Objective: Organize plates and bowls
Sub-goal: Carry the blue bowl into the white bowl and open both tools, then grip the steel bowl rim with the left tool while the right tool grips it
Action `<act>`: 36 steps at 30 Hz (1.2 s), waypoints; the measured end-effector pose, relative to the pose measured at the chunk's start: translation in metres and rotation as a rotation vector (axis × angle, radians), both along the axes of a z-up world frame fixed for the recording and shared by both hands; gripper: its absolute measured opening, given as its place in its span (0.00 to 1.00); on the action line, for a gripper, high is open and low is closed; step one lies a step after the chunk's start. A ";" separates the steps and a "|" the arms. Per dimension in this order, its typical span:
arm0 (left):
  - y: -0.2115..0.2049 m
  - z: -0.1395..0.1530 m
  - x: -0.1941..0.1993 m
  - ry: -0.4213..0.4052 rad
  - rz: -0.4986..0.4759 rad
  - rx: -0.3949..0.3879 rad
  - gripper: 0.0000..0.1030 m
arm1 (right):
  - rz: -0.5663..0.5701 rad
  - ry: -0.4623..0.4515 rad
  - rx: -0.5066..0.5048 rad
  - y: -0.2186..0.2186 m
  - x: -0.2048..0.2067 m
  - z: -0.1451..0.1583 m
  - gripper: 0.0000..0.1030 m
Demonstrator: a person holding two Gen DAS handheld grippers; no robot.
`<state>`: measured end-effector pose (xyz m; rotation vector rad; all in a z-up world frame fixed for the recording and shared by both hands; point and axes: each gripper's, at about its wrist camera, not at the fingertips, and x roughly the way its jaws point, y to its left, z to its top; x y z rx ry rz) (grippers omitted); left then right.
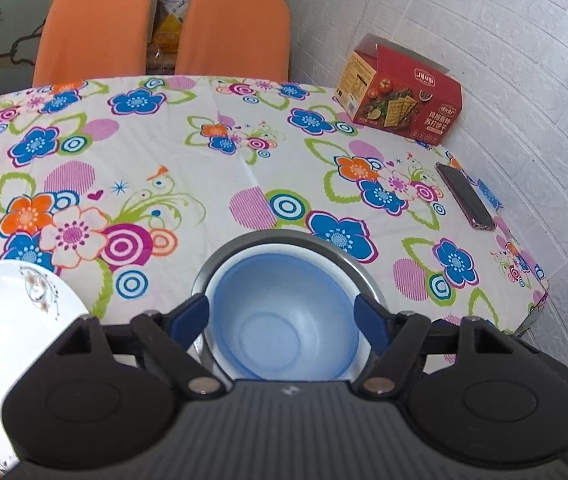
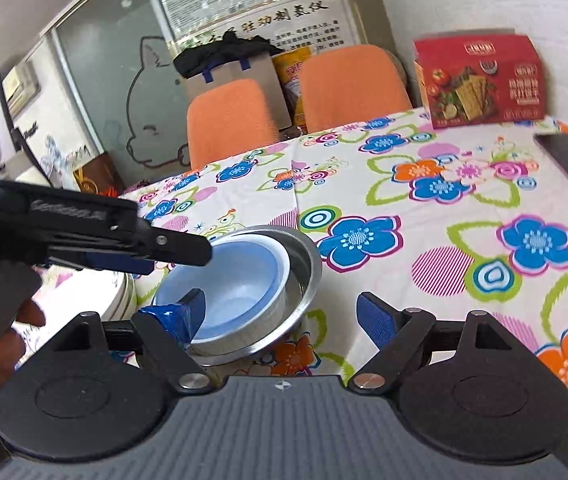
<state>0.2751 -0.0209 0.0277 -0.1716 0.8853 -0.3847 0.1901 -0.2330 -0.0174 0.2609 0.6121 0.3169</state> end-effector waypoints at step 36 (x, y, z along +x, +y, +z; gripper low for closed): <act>0.020 -0.016 0.014 -0.015 0.021 0.164 0.77 | -0.037 0.068 0.004 0.008 0.029 -0.009 0.69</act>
